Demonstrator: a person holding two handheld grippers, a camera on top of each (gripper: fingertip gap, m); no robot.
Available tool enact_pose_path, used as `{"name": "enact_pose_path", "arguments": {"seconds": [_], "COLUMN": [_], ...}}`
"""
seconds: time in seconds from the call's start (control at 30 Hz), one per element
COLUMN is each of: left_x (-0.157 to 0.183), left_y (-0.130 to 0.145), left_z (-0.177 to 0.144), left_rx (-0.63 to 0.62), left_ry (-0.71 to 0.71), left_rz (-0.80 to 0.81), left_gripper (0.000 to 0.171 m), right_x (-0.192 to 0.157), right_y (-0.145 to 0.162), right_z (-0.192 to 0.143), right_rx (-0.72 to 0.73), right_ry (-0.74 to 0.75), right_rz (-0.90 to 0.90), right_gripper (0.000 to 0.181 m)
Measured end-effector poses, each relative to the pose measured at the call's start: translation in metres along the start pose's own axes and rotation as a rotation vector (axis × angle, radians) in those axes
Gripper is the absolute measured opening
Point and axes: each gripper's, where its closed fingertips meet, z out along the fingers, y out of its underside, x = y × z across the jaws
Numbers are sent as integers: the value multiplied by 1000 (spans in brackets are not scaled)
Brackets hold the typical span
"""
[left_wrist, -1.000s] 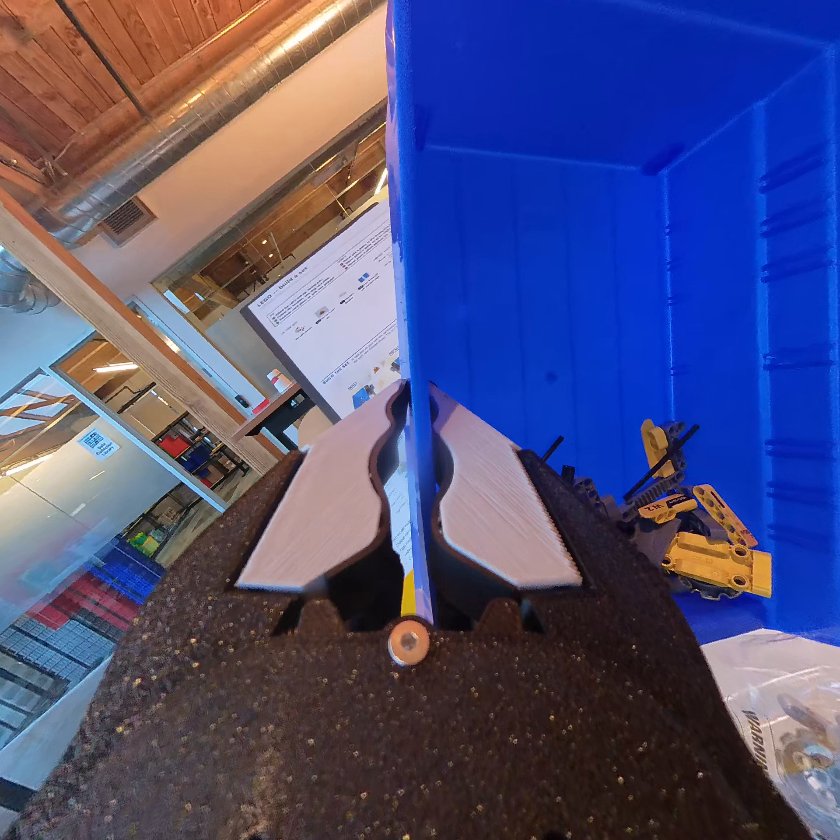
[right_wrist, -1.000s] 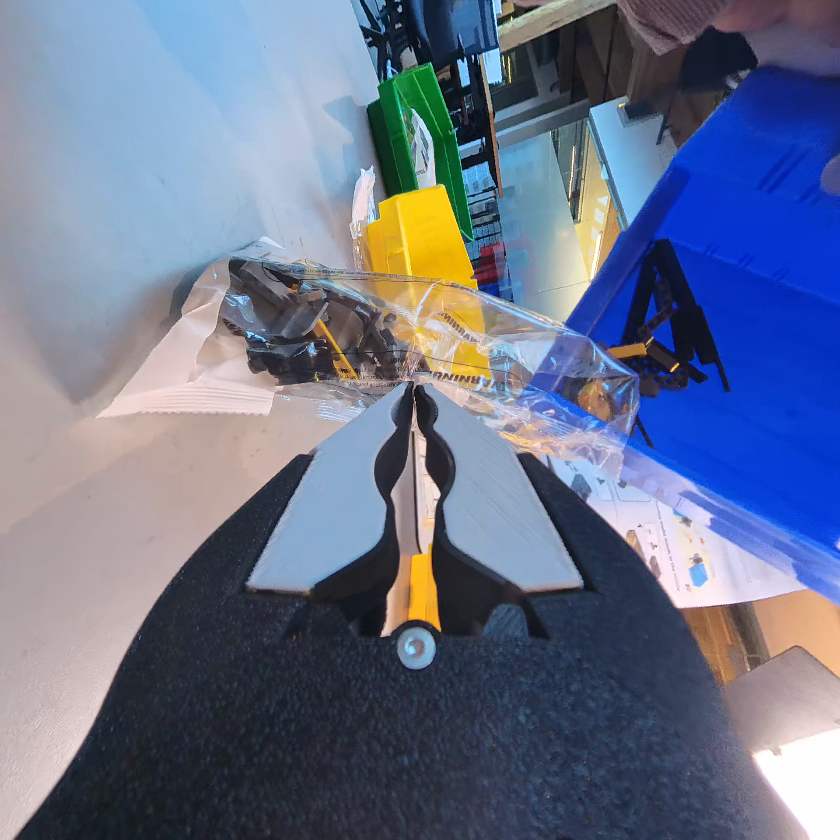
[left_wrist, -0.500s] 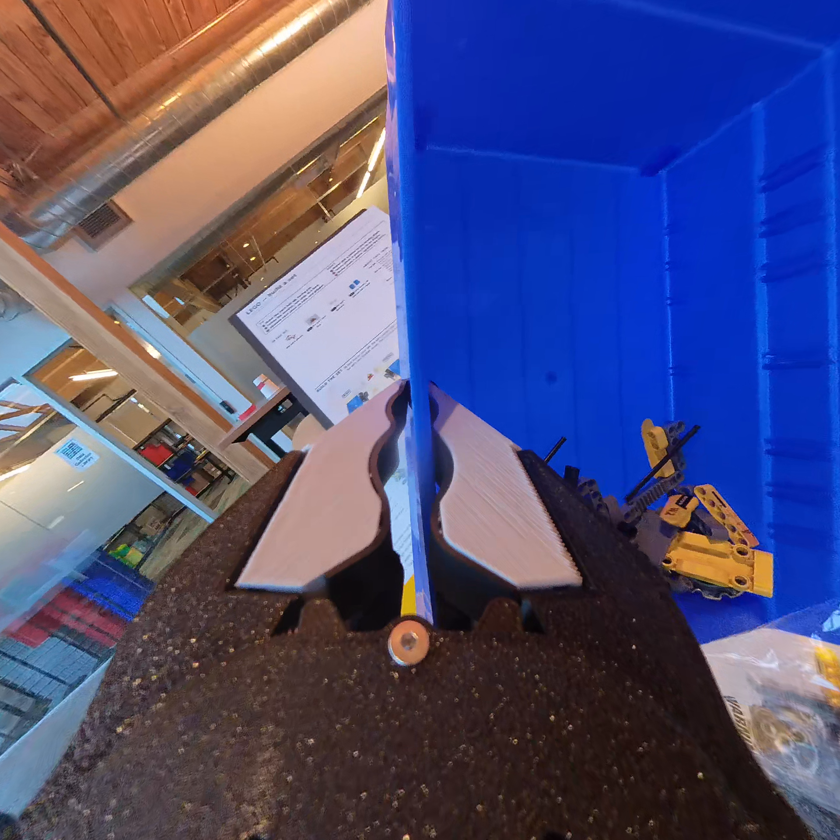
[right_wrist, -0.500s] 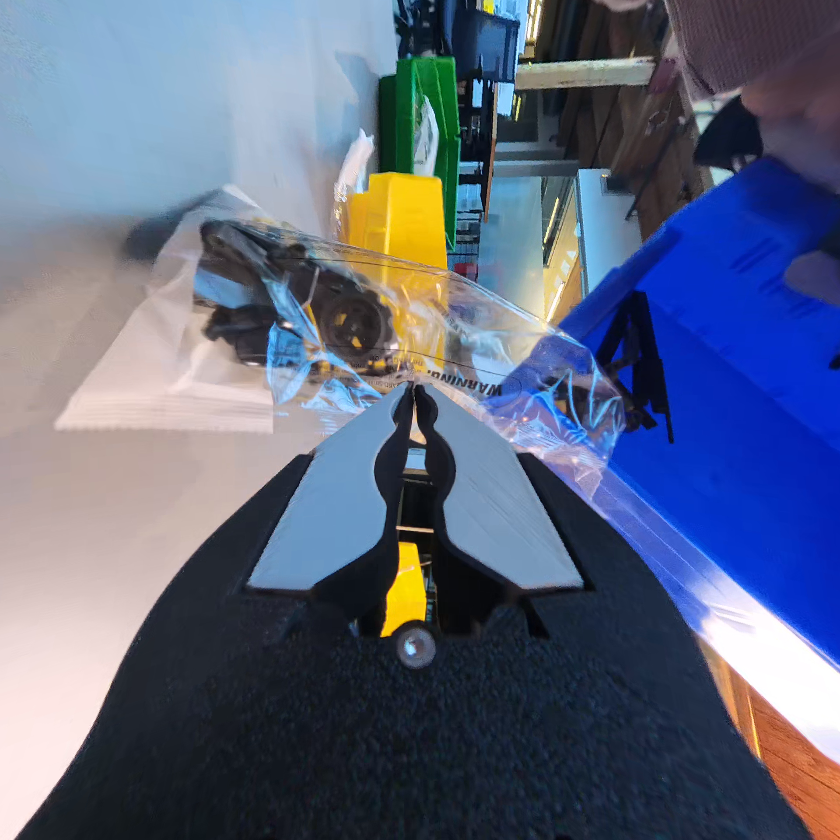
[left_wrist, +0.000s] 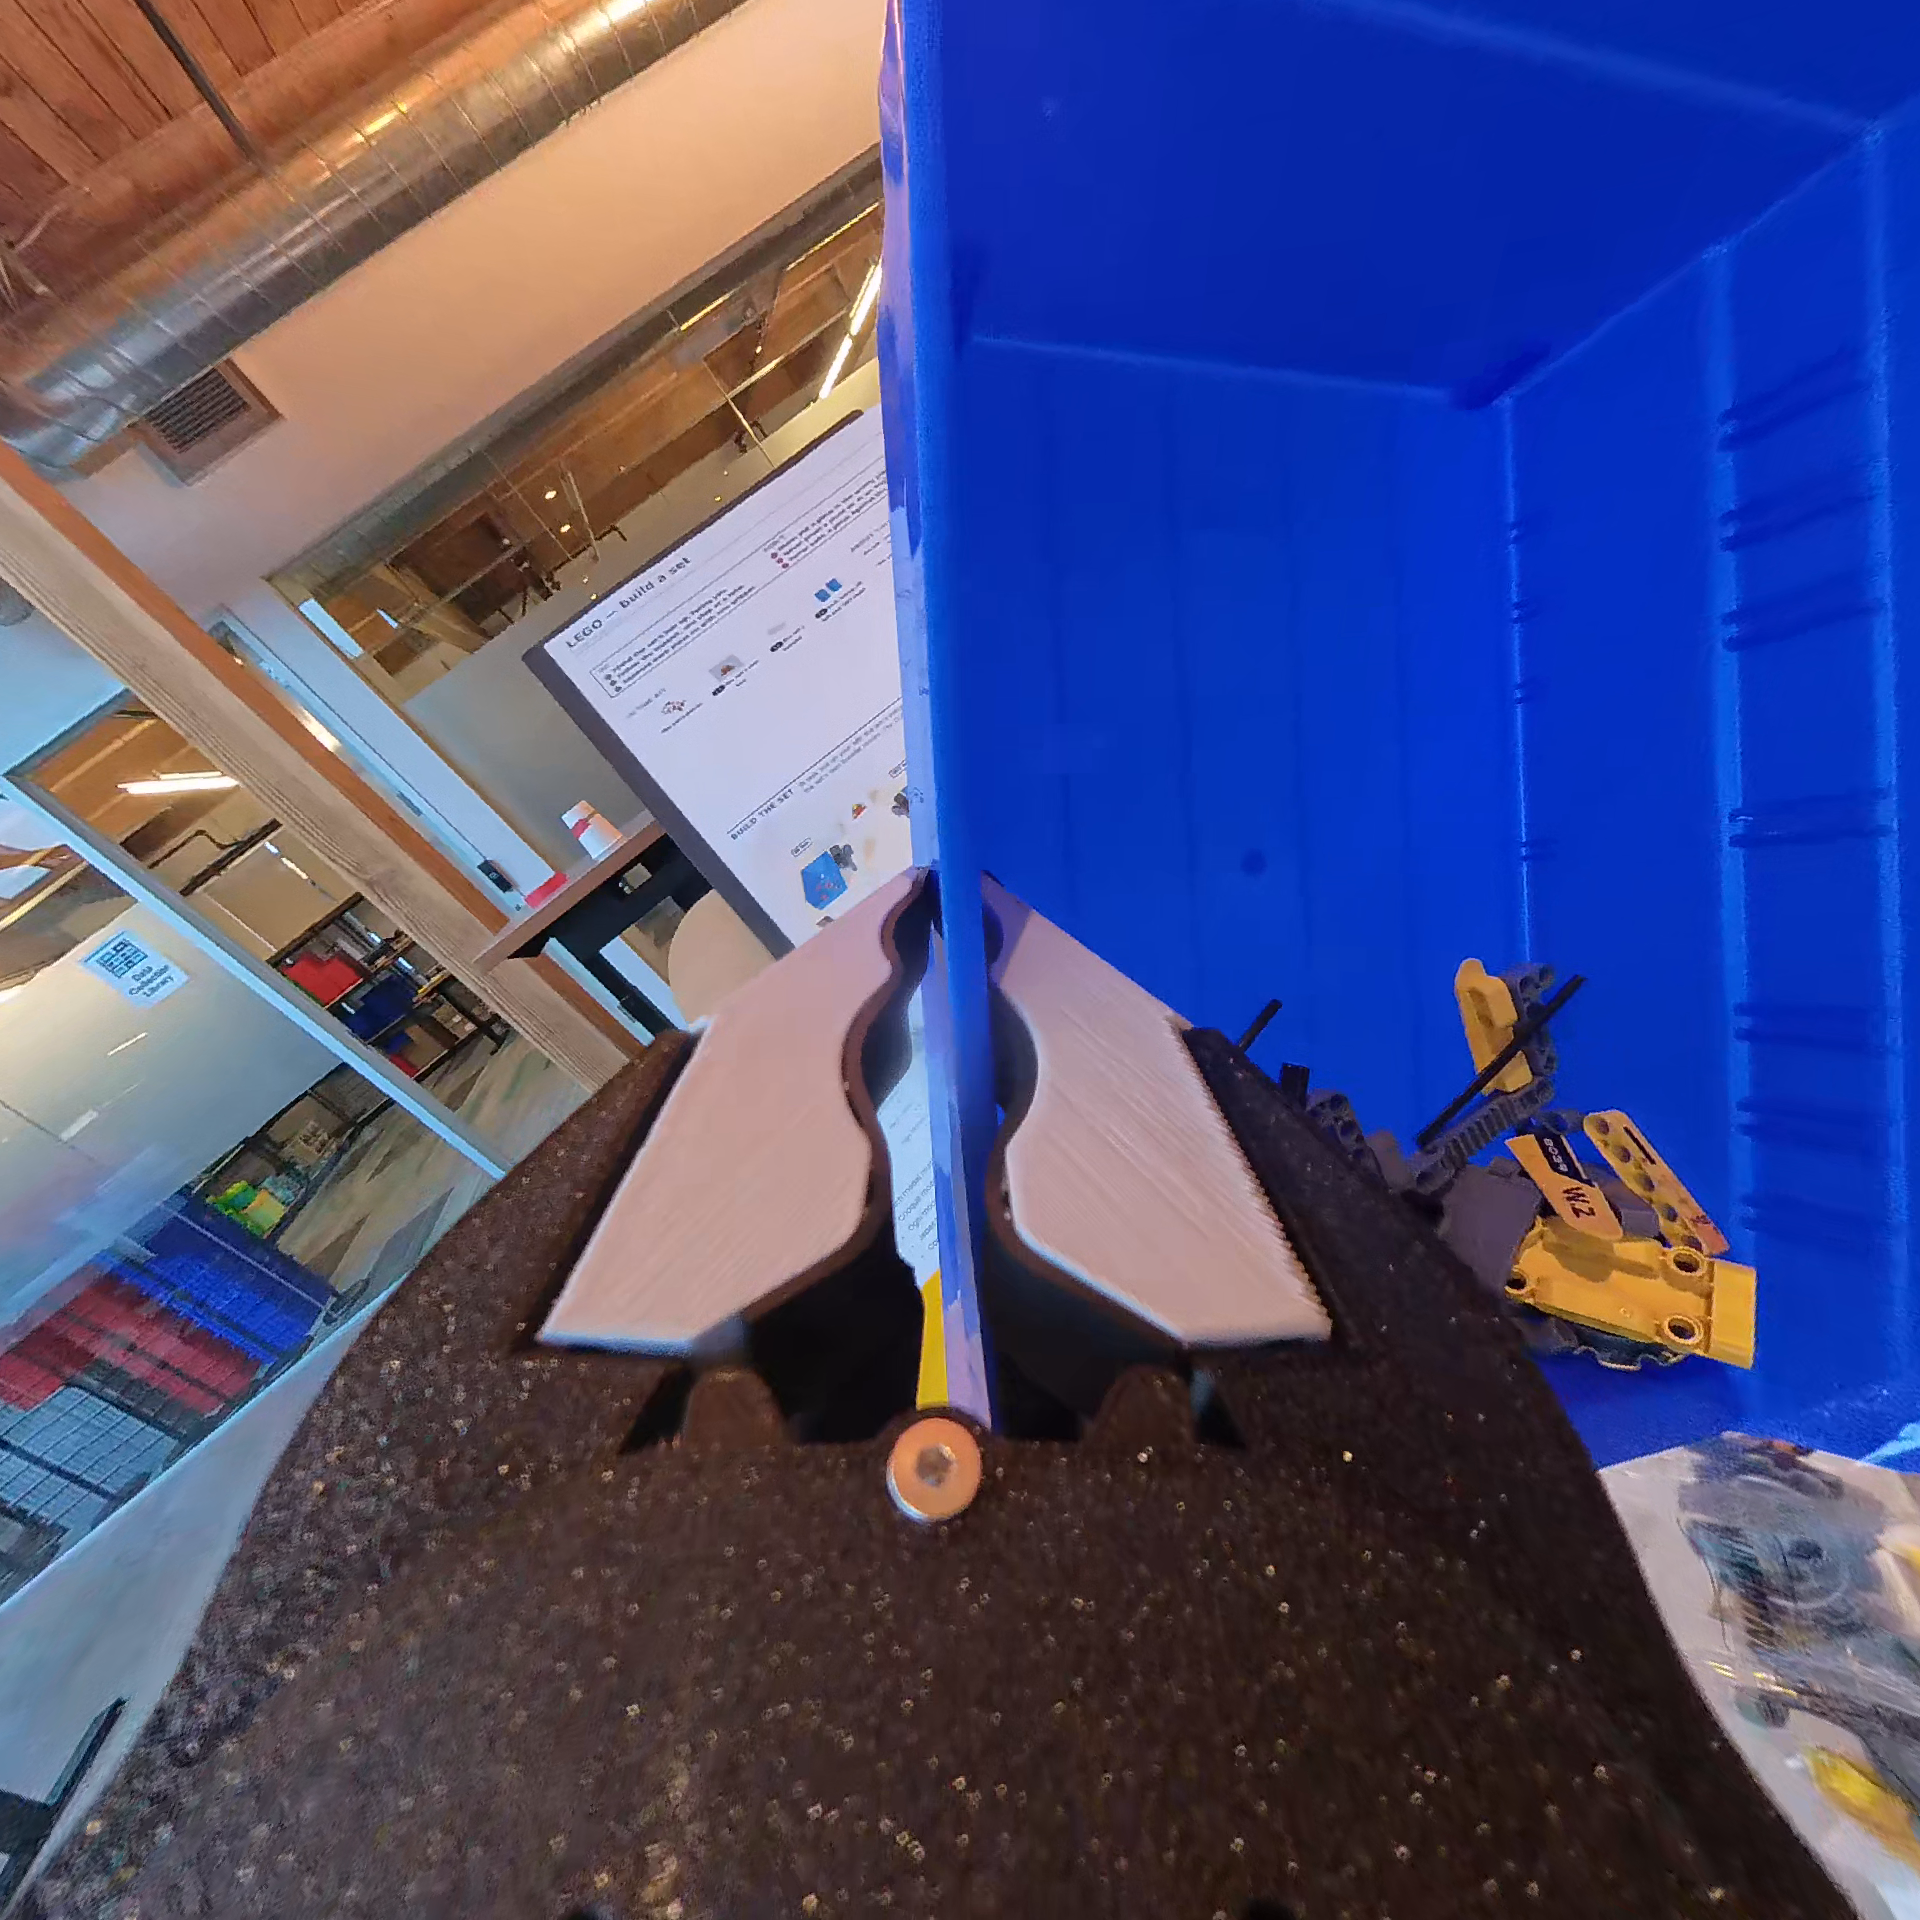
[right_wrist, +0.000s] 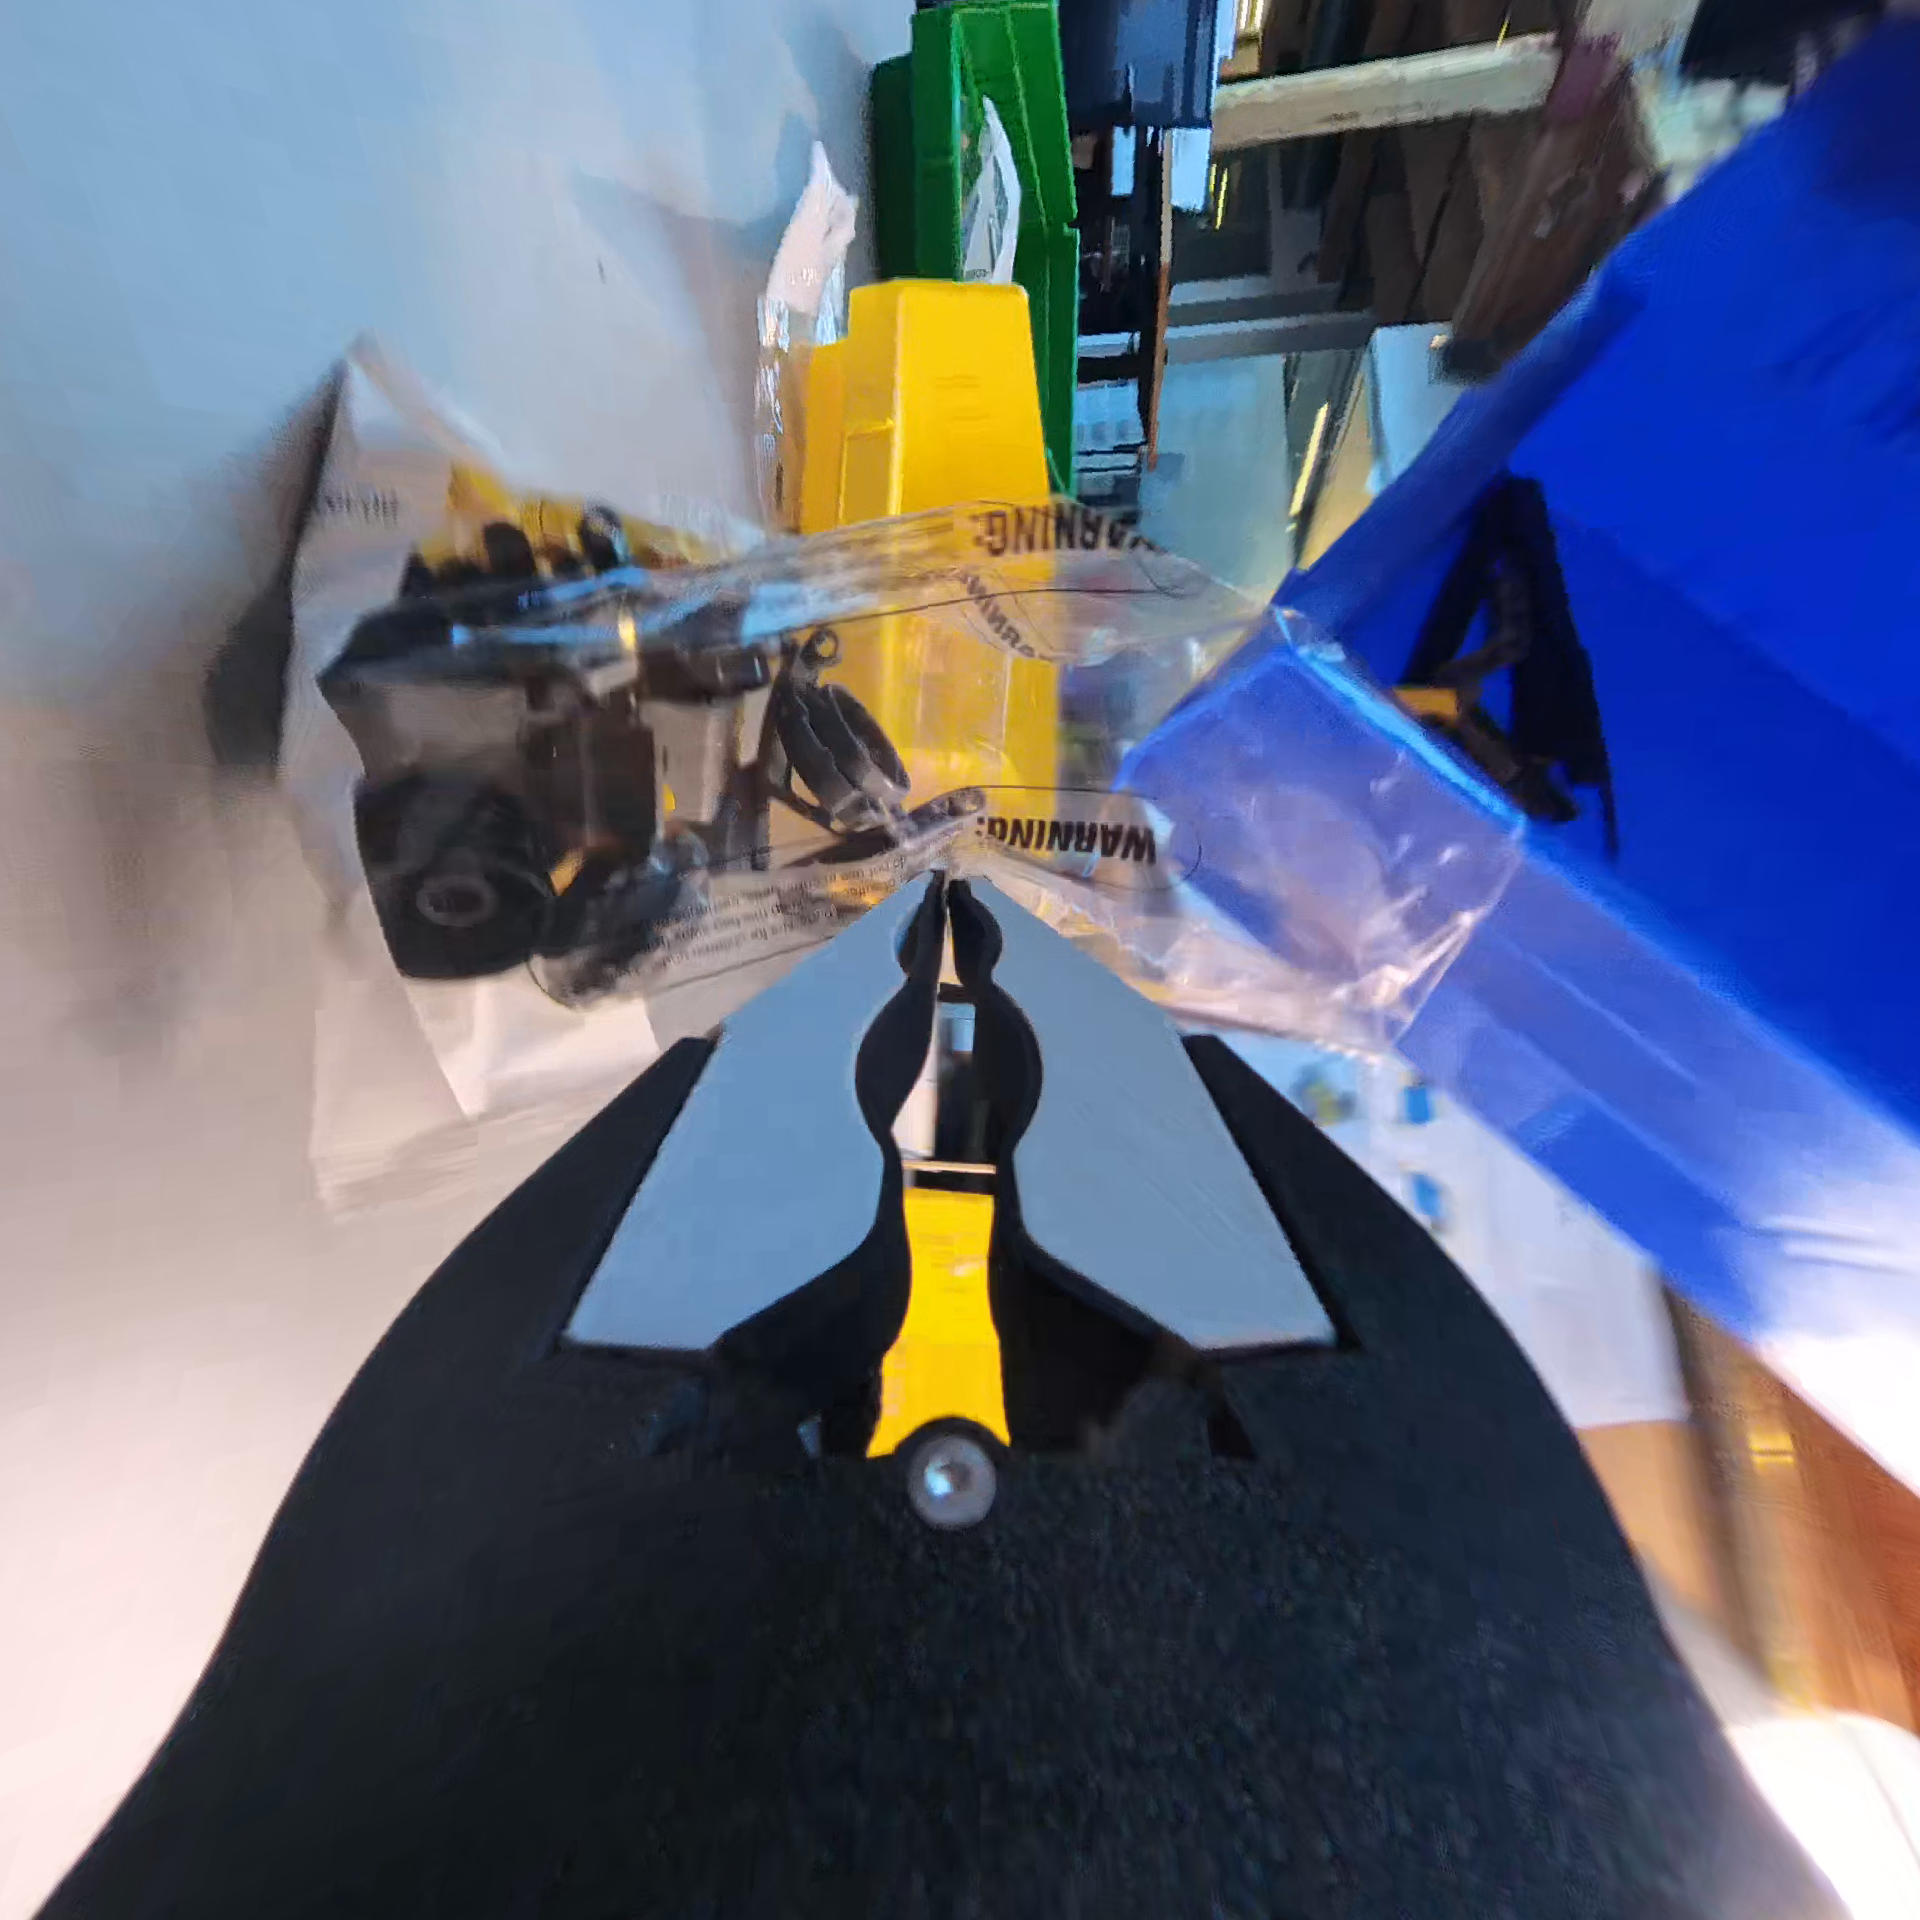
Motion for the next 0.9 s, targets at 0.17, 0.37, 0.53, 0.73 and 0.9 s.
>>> {"name": "enact_pose_path", "arguments": {"seconds": [0.17, 0.37, 0.53, 0.73, 0.9], "left_x": [0, 1, 4, 2, -15], "left_y": [4, 7, 12, 9, -4], "left_z": [-5, -10, -11, -14, -17], "left_rx": [-19, -23, -32, -36, -25], "left_ry": [-8, -14, -10, -28, -65], "left_rz": [18, 6, -21, -18, -5], "left_gripper": [1, 1, 1, 1, 0], "right_x": [-7, -10, 4, 39, 65], "right_y": [-12, -12, -13, -17, -34], "right_z": [-11, -27, -35, -21, -31], "right_rx": [131, 199, 301, 420, 513], "right_ry": [-81, -156, -237, -378, -247], "right_rz": [567, 1009, 1389, 1632, 1243], "right_gripper": [0, 1, 50, 0, 0]}}
